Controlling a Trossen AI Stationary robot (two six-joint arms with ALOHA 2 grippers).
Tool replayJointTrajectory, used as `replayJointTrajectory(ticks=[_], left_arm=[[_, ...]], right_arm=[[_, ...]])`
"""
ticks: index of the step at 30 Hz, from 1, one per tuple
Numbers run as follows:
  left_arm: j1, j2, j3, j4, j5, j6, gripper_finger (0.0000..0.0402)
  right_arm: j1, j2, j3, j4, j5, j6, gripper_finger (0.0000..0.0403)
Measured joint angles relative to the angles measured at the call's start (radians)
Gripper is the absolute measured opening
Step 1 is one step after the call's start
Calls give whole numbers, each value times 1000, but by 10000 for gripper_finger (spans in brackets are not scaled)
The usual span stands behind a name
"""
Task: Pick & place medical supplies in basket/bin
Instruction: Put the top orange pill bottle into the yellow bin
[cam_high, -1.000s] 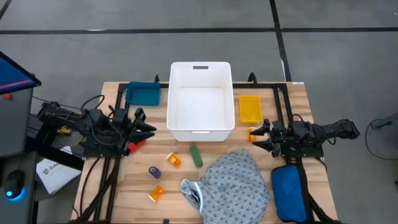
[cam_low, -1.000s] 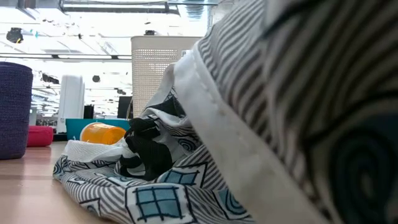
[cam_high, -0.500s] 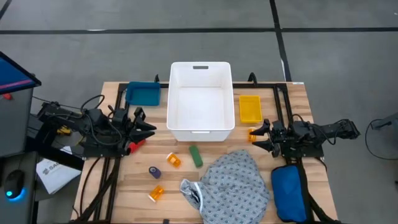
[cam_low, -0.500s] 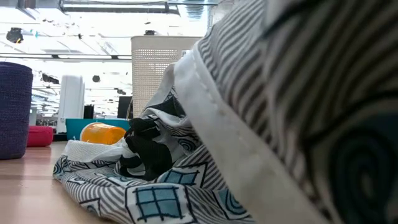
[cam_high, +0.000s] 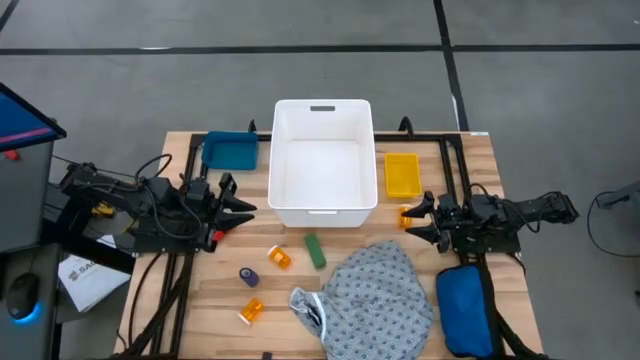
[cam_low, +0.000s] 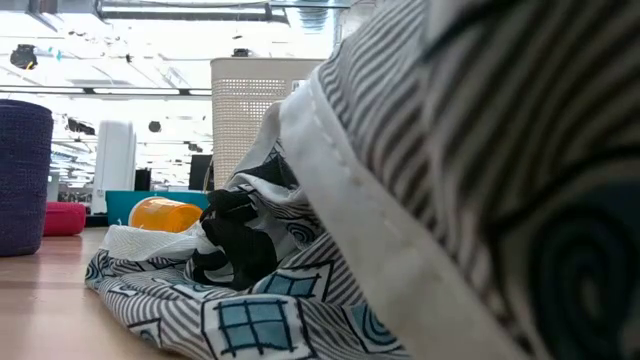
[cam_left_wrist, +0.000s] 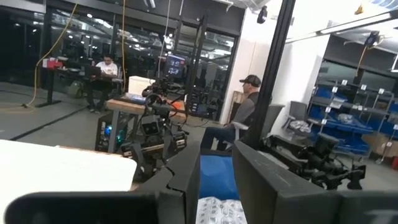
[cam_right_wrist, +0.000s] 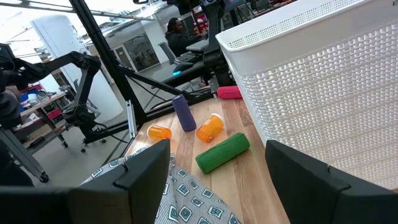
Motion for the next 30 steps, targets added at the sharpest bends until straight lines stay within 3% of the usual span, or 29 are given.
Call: replayJointTrajectory(ticks=[9,20,30], left_arm=[[0,10,0,10,-17,-2,85],[14,45,0,29,-162,-44,85],[40,210,0,215,-178,-18,85]], right_arm=[[0,0,0,-1,0,0,260],[0,0,0,-2,0,0,260],[0,0,0,-2,-1,0,260]])
